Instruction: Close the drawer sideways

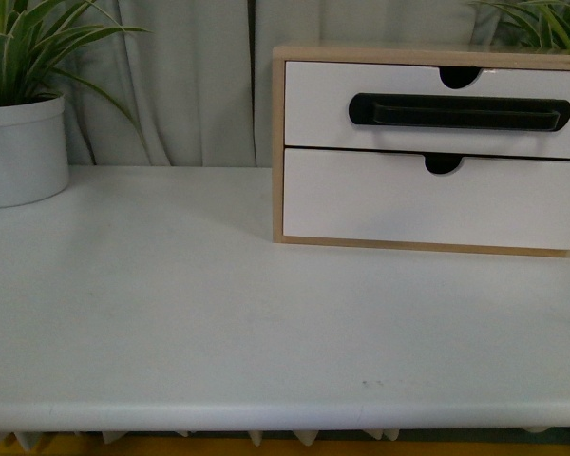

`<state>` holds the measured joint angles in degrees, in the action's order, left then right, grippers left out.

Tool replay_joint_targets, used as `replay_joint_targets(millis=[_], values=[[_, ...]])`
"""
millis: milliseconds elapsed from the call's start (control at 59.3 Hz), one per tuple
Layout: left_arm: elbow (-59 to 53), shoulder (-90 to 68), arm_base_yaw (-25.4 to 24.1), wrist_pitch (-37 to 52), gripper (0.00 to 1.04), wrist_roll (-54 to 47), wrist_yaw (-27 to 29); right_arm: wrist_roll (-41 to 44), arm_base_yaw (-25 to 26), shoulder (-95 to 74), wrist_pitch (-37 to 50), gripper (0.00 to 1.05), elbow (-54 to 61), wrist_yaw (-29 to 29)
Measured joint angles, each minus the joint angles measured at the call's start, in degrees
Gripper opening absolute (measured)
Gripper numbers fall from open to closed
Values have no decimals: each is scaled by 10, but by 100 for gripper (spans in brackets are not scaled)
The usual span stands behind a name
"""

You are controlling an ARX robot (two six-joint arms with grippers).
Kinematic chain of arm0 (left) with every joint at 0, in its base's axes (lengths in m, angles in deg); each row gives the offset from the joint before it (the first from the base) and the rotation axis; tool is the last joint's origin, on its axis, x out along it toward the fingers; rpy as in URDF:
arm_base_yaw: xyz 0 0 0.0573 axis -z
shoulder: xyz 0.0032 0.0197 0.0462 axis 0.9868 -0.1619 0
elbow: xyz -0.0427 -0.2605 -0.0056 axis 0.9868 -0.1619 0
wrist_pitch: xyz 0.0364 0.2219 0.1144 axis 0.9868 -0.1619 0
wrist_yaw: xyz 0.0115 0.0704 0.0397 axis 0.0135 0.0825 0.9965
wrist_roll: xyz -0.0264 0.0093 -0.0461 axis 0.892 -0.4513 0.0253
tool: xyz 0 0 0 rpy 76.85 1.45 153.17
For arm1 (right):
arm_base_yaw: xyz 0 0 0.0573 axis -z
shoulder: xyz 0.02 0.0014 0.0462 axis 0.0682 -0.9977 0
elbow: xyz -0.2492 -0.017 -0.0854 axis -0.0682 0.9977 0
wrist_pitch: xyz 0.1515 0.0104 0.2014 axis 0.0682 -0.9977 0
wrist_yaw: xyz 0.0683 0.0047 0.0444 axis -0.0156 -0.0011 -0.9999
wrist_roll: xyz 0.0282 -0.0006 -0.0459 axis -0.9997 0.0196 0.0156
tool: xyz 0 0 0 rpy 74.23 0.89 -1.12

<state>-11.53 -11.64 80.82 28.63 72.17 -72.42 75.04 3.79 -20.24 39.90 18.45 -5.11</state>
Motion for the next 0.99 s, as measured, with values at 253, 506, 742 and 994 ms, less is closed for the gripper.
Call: replay_joint_targets(millis=[253,506,742,994], values=[[0,101,0,-105,4,0,0,0,0,11,0,1,15,0],[0,102,0,-106,19,2,0,0,0,12,0,16,15,0],[0,102,0,-106,62,2,0,0,0,12,0,57,15,0],[0,102,0,-106,100,2,0,-2,0,11,0,97,15,0]])
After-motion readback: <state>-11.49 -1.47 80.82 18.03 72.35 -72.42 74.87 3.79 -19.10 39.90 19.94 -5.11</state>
